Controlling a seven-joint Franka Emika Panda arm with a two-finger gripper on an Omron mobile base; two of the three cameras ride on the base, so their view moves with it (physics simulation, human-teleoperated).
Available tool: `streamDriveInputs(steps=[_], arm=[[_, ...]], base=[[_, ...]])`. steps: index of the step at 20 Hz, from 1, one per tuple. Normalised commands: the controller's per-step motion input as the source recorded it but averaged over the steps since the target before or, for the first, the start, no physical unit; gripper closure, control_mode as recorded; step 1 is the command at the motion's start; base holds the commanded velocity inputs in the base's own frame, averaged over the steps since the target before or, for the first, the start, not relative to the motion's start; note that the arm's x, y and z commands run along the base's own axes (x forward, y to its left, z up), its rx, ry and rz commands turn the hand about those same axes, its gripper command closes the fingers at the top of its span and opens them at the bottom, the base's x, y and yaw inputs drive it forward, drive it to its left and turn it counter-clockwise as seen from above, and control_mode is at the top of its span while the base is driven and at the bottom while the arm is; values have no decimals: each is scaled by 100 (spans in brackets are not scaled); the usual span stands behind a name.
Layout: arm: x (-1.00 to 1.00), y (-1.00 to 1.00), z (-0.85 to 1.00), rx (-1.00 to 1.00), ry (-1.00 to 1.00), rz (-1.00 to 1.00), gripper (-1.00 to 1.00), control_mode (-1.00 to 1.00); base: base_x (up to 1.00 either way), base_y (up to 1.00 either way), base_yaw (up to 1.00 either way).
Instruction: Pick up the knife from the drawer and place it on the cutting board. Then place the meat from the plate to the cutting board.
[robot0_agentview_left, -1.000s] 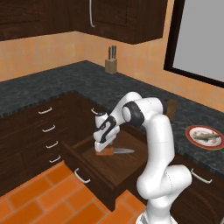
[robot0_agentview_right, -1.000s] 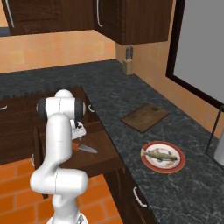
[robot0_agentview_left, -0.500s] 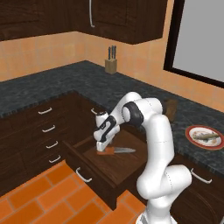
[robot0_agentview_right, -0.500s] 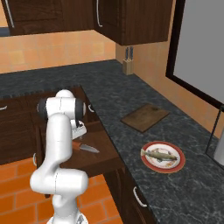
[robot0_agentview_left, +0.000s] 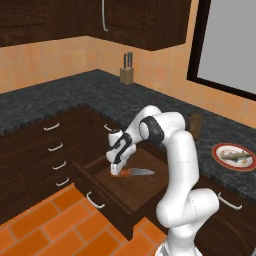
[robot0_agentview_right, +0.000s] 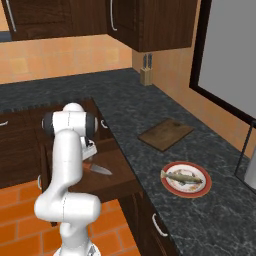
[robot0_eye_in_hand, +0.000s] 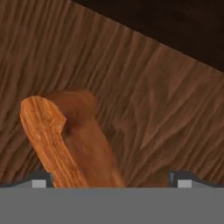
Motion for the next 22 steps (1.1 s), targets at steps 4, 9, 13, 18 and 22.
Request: streamDriveInputs(steps=[4, 9, 13, 18, 22], arm=[[-62, 0, -34, 1, 0, 0, -100, -100], [-14, 0, -29, 0, -1, 0, -100, -100], [0, 0, -1, 0, -15, 0, -100, -100], [0, 0, 1, 0, -12, 0, -100, -100], [9, -1, 0, 0, -1, 1, -100, -100]], base=[[0, 0, 0], [0, 0, 0], [0, 0, 0], [0, 0, 0], [0, 0, 0]])
